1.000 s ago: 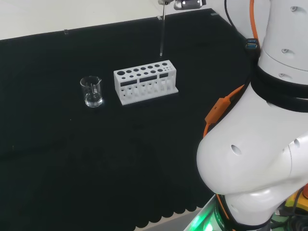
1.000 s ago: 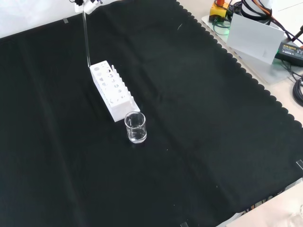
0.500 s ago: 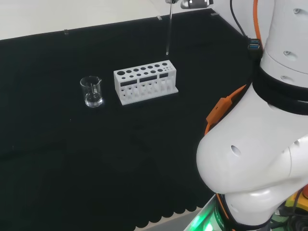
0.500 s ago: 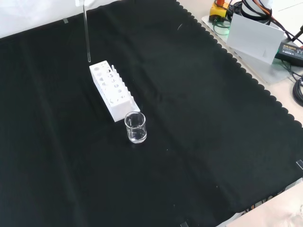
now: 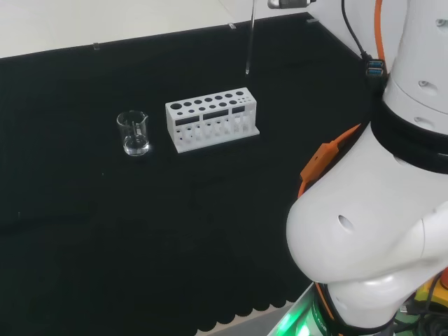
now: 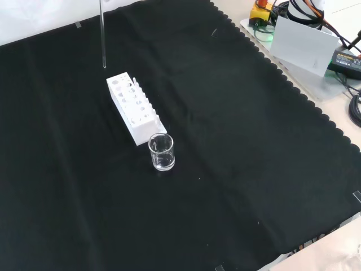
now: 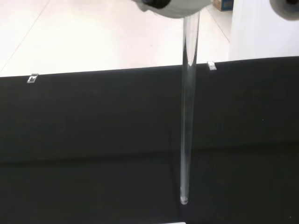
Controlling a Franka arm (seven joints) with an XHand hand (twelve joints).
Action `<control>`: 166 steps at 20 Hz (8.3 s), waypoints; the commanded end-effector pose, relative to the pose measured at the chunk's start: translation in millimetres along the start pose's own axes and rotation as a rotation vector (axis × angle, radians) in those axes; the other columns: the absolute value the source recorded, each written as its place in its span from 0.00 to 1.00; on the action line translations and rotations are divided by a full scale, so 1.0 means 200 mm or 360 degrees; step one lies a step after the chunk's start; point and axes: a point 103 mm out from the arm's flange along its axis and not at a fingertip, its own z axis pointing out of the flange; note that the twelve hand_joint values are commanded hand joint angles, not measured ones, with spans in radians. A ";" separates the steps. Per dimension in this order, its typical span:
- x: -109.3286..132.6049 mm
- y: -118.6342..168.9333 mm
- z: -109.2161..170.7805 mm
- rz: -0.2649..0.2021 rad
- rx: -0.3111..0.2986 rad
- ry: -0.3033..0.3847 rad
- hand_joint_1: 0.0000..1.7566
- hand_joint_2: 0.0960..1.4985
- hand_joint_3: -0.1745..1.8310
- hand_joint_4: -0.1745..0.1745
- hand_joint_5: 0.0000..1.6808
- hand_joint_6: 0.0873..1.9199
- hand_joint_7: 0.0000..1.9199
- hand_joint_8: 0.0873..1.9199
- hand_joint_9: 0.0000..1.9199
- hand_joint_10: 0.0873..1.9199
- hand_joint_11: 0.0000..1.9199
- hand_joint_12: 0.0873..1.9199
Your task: Put the glass rod back on the white test tube rack.
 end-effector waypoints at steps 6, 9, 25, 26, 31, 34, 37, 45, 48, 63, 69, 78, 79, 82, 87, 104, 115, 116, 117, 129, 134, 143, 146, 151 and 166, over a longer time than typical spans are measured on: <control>0.00 -0.09 -0.01 0.0002 0.0006 -0.0001 0.76 0.67 0.00 0.00 0.86 0.00 0.78 0.14 0.96 0.04 0.82 0.30; 0.01 -0.10 -0.01 -0.0002 -0.0002 -0.0007 0.76 0.67 0.00 0.00 0.86 0.00 0.78 0.14 0.96 0.04 0.82 0.30; 0.11 -0.19 -0.01 0.0002 -0.0009 0.0023 0.76 0.67 0.00 0.00 0.86 0.00 0.78 0.14 0.96 0.03 0.82 0.30; 0.12 -0.19 -0.01 0.0002 -0.0007 0.0022 0.76 0.67 0.00 0.00 0.86 0.00 0.78 0.14 0.96 0.03 0.82 0.30; 0.14 -0.18 0.01 0.0006 0.0008 0.0030 0.76 0.67 0.00 0.00 0.86 0.00 0.78 0.14 0.96 0.03 0.82 0.30; 0.14 -0.17 0.01 0.0008 0.0018 0.0034 0.76 0.67 0.00 0.00 0.86 0.00 0.78 0.14 0.96 0.03 0.82 0.30; 0.15 -0.16 0.02 0.0009 0.0029 0.0038 0.76 0.67 0.00 0.00 0.86 0.00 0.78 0.14 0.96 0.03 0.82 0.30; 0.13 -0.07 0.07 0.0005 0.0107 0.0079 0.76 0.67 0.00 0.00 0.86 0.00 0.78 0.14 0.96 0.03 0.82 0.30; 0.10 0.00 0.14 0.0000 0.0090 0.0078 0.76 0.67 0.00 0.00 0.86 0.00 0.78 0.14 0.96 0.03 0.82 0.30; 0.05 0.01 0.16 -0.0003 0.0079 0.0073 0.76 0.67 0.00 0.00 0.86 0.00 0.78 0.15 0.96 0.03 0.82 0.30; 0.06 -0.01 0.13 -0.0002 0.0081 0.0068 0.76 0.67 0.00 0.00 0.86 0.00 0.78 0.15 0.96 0.03 0.82 0.30; 0.07 -0.04 0.16 0.0010 0.0106 0.0056 0.76 0.67 0.00 0.00 0.86 0.00 0.78 0.15 0.96 0.03 0.82 0.30; 0.07 -0.05 0.17 0.0012 0.0113 0.0053 0.76 0.67 0.00 0.00 0.86 0.00 0.78 0.15 0.96 0.03 0.82 0.30; 0.05 -0.04 0.20 0.0017 0.0127 0.0055 0.76 0.67 0.00 0.00 0.86 0.00 0.78 0.15 0.96 0.03 0.82 0.30; 0.02 -0.02 0.23 0.0020 0.0138 0.0065 0.76 0.67 0.00 0.00 0.86 0.00 0.78 0.14 0.96 0.03 0.82 0.30; 0.07 0.08 0.23 -0.0013 0.0158 0.0049 0.76 0.67 0.00 0.00 0.86 0.00 0.78 0.15 0.96 0.03 0.82 0.30; 0.00 0.06 0.25 0.0020 0.0174 0.0055 0.76 0.67 0.00 0.00 0.86 0.00 0.78 0.15 0.96 0.03 0.82 0.30; 0.00 0.06 0.25 0.0022 0.0177 0.0054 0.76 0.67 0.00 0.00 0.86 0.00 0.78 0.15 0.96 0.03 0.82 0.30; 0.00 0.06 0.26 0.0021 0.0182 0.0055 0.76 0.67 0.00 0.00 0.86 0.00 0.78 0.15 0.96 0.03 0.82 0.30; 0.04 0.12 0.44 -0.0035 0.0240 0.0093 0.76 0.67 0.00 0.00 0.86 0.00 0.78 0.15 0.96 0.03 0.82 0.30; 0.00 0.18 0.47 -0.0035 0.0260 0.0076 0.76 0.67 0.00 0.00 0.86 0.00 0.78 0.15 0.96 0.03 0.82 0.30; 0.00 0.22 0.52 -0.0055 0.0296 0.0063 0.76 0.67 0.00 0.00 0.86 0.00 0.78 0.15 0.96 0.03 0.82 0.30; 0.00 0.22 0.54 -0.0059 0.0305 0.0057 0.76 0.67 0.00 0.00 0.86 0.00 0.78 0.15 0.96 0.03 0.82 0.30; -0.02 0.22 0.54 -0.0052 0.0323 0.0046 0.76 0.67 0.00 0.00 0.86 0.00 0.78 0.15 0.96 0.03 0.82 0.30; -0.04 0.17 0.62 -0.0063 0.0370 0.0077 0.76 0.67 0.00 0.00 0.86 0.00 0.78 0.14 0.96 0.03 0.82 0.30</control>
